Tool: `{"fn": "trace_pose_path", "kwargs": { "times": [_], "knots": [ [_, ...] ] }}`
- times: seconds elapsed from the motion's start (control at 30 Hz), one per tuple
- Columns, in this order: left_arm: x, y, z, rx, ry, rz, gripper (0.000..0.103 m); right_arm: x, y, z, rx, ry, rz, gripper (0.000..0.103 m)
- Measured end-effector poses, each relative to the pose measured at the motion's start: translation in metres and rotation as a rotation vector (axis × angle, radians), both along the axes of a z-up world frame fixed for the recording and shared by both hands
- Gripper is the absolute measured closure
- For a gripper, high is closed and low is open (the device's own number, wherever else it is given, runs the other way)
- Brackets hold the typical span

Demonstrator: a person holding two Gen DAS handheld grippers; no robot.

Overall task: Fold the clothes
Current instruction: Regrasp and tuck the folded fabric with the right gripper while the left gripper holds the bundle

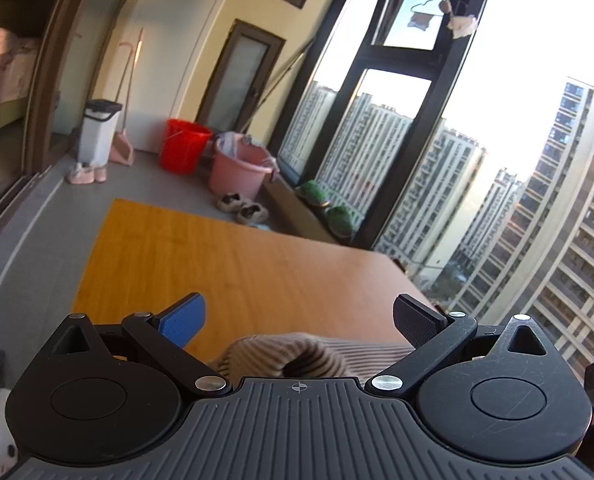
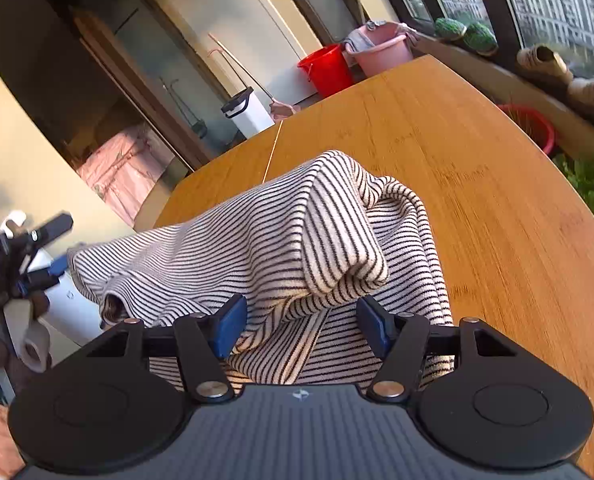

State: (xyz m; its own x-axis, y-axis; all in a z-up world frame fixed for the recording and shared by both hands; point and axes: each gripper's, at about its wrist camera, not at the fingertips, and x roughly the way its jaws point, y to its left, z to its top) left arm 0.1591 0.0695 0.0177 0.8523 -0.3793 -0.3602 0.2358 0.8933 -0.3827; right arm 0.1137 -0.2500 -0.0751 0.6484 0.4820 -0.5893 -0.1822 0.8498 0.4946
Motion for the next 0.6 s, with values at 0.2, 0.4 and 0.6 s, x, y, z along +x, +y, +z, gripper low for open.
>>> {"fn": "trace_pose_path", "kwargs": {
  "times": [0.2,0.4,0.6],
  "knots": [
    [-0.007,-0.029,-0.032,0.113,0.076,-0.090,0.001,-0.004,-0.011,-0.001,0.061,0.015,-0.022,0.042],
    [-0.005,-0.007,-0.058,0.043,0.206,-0.064,0.001,0.000,-0.011,-0.003,0.160,0.062,-0.022,0.041],
    [-0.005,0.004,-0.064,0.007,0.225,-0.061,0.001,0.014,0.010,0.015,0.015,-0.015,0.007,0.078]
  ]
}}
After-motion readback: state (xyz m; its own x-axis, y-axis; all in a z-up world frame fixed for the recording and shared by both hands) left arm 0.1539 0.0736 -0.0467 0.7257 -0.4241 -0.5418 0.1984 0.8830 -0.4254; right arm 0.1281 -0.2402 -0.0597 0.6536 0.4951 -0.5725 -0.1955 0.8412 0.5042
